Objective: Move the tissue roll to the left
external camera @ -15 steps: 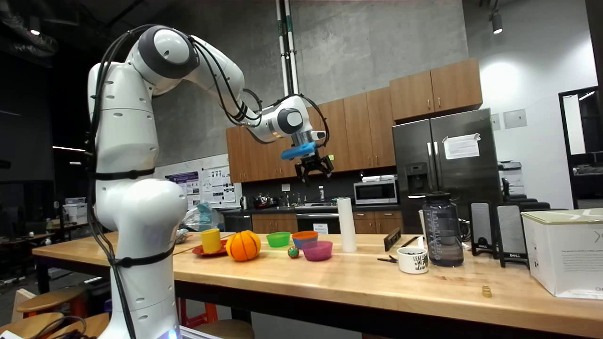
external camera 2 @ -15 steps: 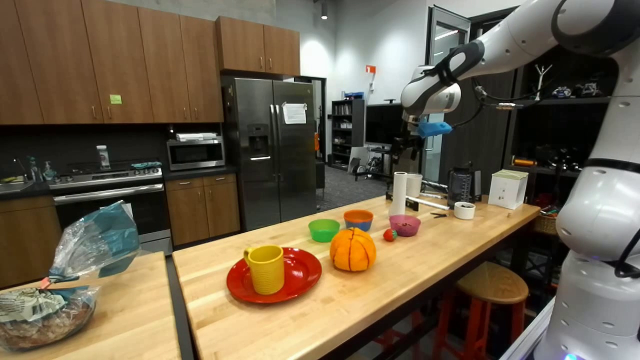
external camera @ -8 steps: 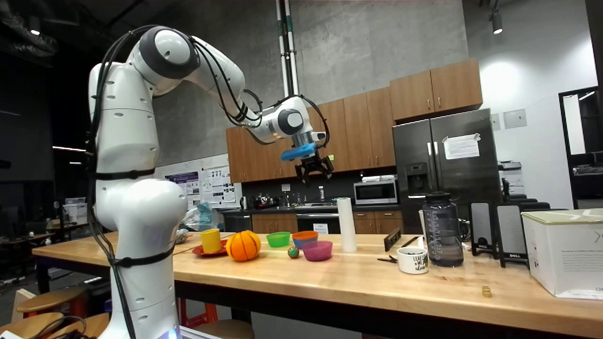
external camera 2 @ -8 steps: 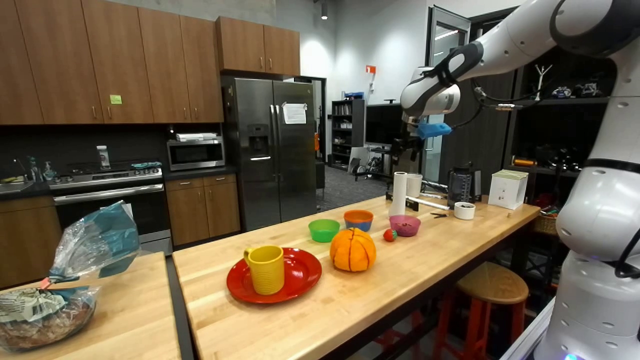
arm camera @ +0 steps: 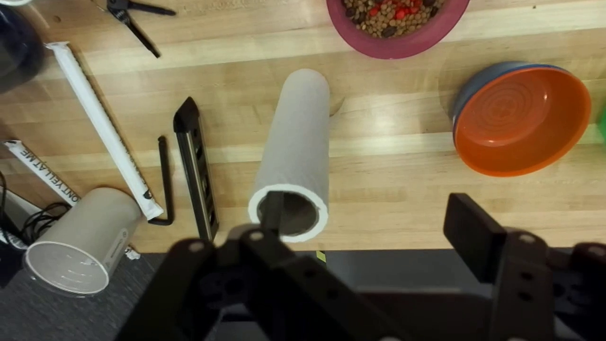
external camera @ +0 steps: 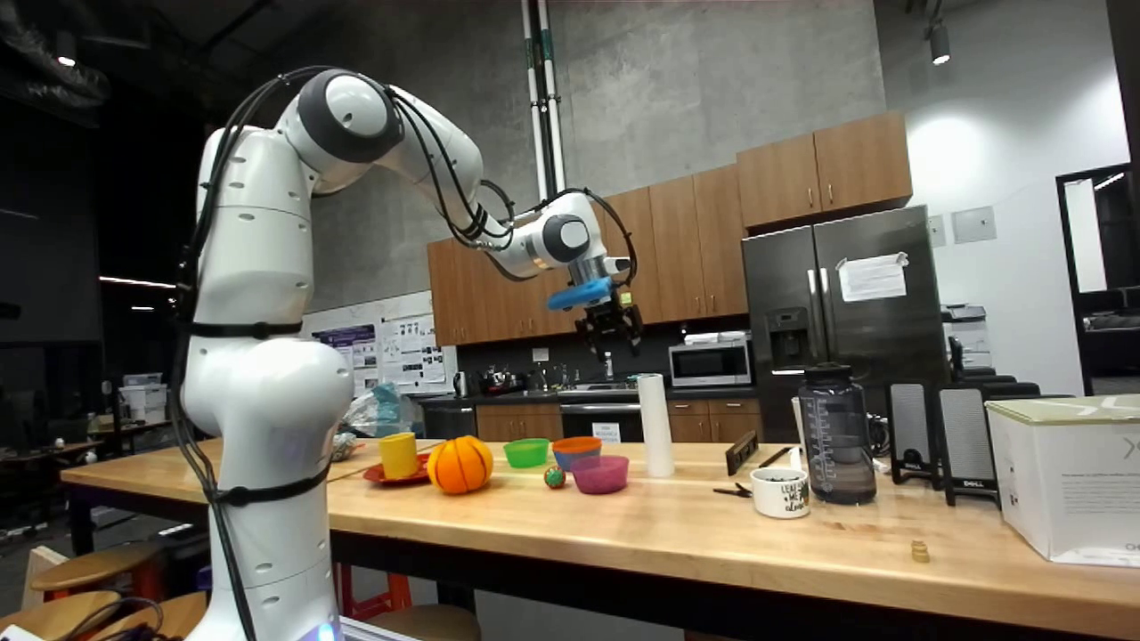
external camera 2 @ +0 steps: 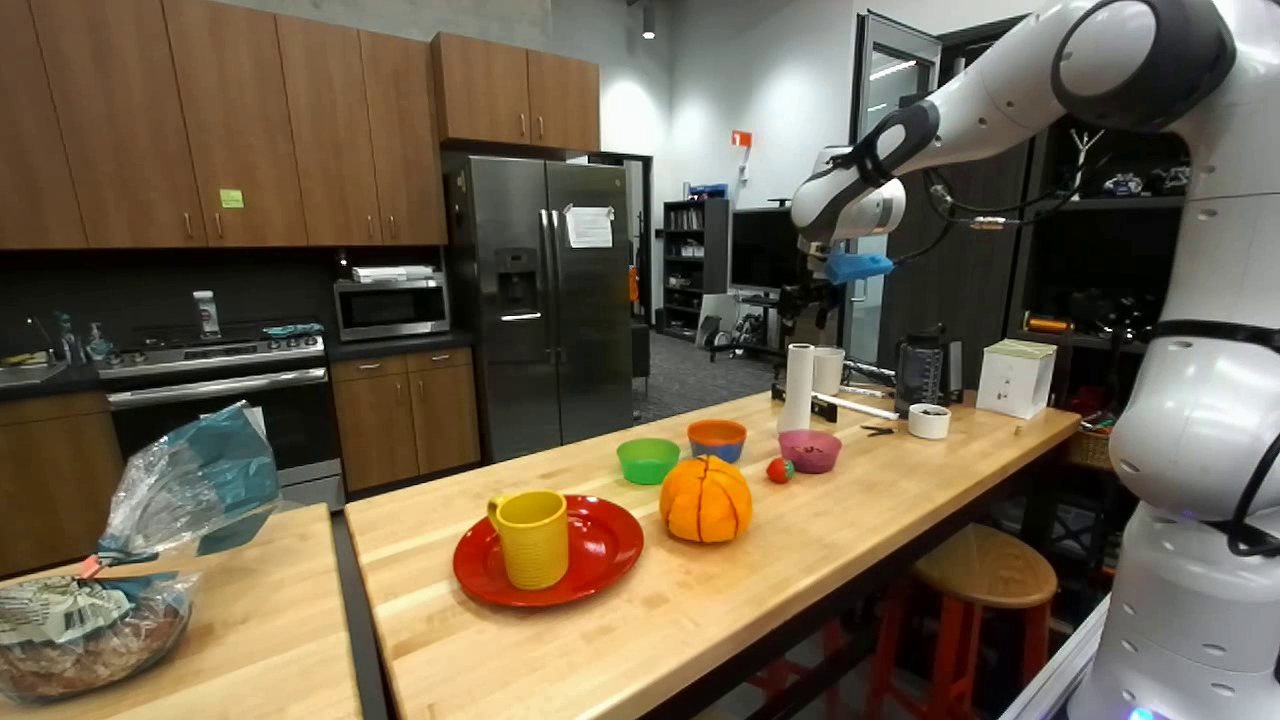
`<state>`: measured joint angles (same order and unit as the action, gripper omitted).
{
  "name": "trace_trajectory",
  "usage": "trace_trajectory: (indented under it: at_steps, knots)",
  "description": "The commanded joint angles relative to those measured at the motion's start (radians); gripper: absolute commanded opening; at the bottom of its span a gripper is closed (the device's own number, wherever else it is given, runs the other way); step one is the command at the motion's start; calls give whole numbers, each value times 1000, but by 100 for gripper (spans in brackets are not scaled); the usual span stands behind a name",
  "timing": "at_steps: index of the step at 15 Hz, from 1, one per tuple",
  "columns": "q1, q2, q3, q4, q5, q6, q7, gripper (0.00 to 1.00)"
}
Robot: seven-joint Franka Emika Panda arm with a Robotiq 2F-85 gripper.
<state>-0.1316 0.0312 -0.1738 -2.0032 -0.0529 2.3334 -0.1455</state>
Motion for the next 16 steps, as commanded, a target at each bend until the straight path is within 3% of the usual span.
trace_trajectory:
  at_steps: [1, 8, 16]
  knots:
    - [-19, 77, 2, 97, 19, -37, 15, 54]
    - [-40, 148, 3, 192, 41, -66, 32, 1]
    - [-57, 182, 2, 244, 63, -116, 33, 0]
